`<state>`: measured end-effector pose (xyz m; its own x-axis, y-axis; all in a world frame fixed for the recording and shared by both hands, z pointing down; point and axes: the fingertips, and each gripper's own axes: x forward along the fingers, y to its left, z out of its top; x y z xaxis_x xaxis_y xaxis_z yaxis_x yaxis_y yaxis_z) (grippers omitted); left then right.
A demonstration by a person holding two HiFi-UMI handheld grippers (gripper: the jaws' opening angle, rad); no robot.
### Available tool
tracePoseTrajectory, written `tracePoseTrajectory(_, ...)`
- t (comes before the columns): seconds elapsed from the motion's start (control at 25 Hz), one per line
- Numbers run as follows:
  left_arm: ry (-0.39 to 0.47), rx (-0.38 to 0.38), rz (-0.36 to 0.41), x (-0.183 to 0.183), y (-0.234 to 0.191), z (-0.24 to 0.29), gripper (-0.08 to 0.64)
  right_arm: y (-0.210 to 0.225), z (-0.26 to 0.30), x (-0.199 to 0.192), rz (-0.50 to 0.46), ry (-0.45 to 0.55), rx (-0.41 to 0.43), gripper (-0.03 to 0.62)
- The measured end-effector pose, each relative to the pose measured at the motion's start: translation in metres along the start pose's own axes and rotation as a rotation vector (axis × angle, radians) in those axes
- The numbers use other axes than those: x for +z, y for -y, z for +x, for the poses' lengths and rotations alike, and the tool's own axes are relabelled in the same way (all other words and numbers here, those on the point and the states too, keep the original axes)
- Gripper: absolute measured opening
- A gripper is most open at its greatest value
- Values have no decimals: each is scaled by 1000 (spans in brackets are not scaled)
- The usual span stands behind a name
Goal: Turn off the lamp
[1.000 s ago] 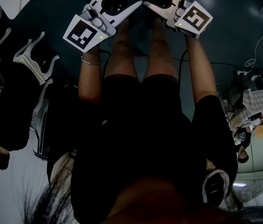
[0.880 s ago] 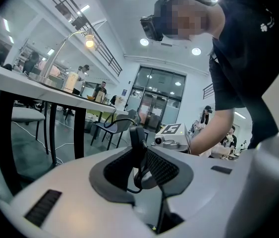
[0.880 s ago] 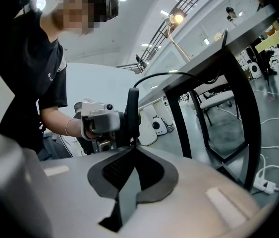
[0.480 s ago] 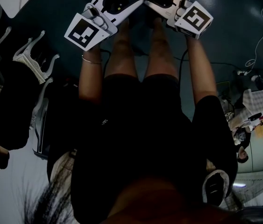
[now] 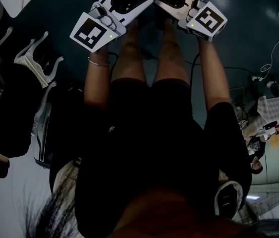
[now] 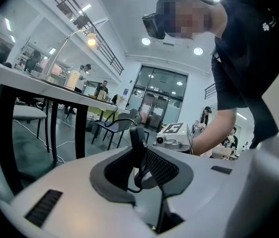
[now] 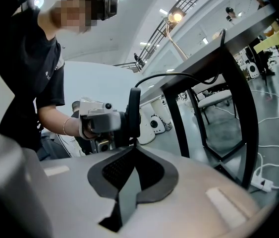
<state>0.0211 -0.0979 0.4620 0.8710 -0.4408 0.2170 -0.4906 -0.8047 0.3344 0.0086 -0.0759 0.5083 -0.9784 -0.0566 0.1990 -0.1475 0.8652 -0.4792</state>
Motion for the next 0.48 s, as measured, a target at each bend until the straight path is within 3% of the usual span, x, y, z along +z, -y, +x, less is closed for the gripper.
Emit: tracePoseTrajectory(0.48,0,4,1,-1,-1,0,89,0,1,0,-3,-17,-6,5)
